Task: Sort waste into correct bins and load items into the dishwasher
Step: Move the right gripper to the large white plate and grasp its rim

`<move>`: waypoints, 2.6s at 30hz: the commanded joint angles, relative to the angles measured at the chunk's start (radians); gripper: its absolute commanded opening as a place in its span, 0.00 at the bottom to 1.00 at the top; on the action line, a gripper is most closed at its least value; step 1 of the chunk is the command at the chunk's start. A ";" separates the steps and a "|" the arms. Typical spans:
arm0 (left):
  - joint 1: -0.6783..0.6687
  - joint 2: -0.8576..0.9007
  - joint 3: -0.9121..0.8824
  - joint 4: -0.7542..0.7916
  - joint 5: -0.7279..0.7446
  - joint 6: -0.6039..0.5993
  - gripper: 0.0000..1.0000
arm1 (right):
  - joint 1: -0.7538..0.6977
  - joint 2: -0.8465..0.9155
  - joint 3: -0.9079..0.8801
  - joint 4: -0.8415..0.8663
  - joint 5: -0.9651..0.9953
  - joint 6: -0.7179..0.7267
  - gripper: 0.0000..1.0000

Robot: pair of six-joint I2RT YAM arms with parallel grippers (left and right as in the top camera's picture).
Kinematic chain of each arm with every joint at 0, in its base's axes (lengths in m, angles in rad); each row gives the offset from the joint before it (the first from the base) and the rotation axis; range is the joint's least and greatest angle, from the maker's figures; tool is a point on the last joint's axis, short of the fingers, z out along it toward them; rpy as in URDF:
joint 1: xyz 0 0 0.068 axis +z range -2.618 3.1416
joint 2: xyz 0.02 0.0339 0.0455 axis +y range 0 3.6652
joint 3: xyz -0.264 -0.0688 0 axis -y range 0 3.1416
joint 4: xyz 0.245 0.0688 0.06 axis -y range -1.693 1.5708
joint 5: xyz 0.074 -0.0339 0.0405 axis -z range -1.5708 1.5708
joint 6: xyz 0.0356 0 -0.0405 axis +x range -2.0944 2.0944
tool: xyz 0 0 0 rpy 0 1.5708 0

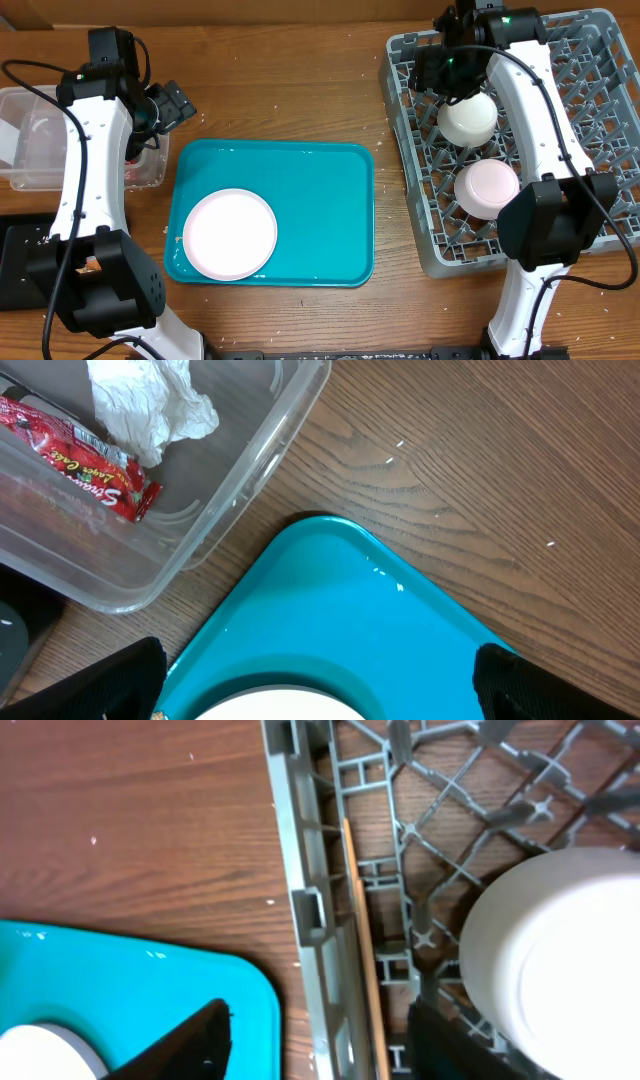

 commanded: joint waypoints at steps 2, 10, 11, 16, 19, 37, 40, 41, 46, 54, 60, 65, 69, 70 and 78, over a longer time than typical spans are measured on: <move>0.003 0.002 0.018 0.000 -0.013 0.004 1.00 | 0.003 -0.080 0.029 -0.013 0.017 0.044 0.59; 0.003 0.002 0.018 0.000 -0.013 0.004 1.00 | 0.081 -0.181 0.029 -0.038 -0.161 0.043 0.82; 0.003 0.002 0.018 0.000 -0.013 0.004 1.00 | 0.110 -0.180 0.027 -0.050 -0.171 0.044 0.82; 0.003 0.002 0.018 0.000 -0.013 0.004 1.00 | 0.291 -0.150 -0.006 -0.050 -0.166 0.044 0.82; 0.003 0.002 0.018 0.000 -0.013 0.004 1.00 | 0.381 -0.116 -0.013 -0.039 -0.153 0.045 0.82; 0.003 0.002 0.018 0.000 -0.013 0.004 1.00 | 0.690 0.130 -0.051 -0.005 -0.064 0.159 0.59; 0.003 0.002 0.018 0.000 -0.013 0.004 1.00 | 0.700 0.159 -0.051 -0.001 -0.063 0.170 0.59; 0.003 0.002 0.018 0.000 -0.013 0.004 1.00 | 0.701 0.163 -0.052 0.001 -0.064 0.172 0.57; 0.003 0.002 0.018 0.000 -0.013 0.004 1.00 | 0.706 0.205 -0.056 0.029 -0.057 0.178 0.54; 0.003 0.002 0.018 0.000 -0.013 0.004 1.00 | 0.706 0.243 -0.121 0.076 -0.038 0.224 0.52; 0.003 0.002 0.018 0.000 -0.013 0.004 1.00 | 0.718 0.243 -0.200 0.131 -0.072 0.238 0.45; 0.003 0.002 0.018 0.000 -0.013 0.004 1.00 | 0.742 0.243 -0.261 0.190 -0.080 0.260 0.42; 0.003 0.002 0.018 0.000 -0.013 0.004 1.00 | 0.753 0.243 -0.273 0.200 -0.047 0.291 0.28; 0.003 0.002 0.018 0.000 -0.013 0.004 1.00 | 0.753 0.243 -0.273 0.198 -0.025 0.306 0.22; 0.003 0.002 0.018 0.000 -0.013 0.004 1.00 | 0.716 0.243 -0.256 0.128 0.121 0.373 0.04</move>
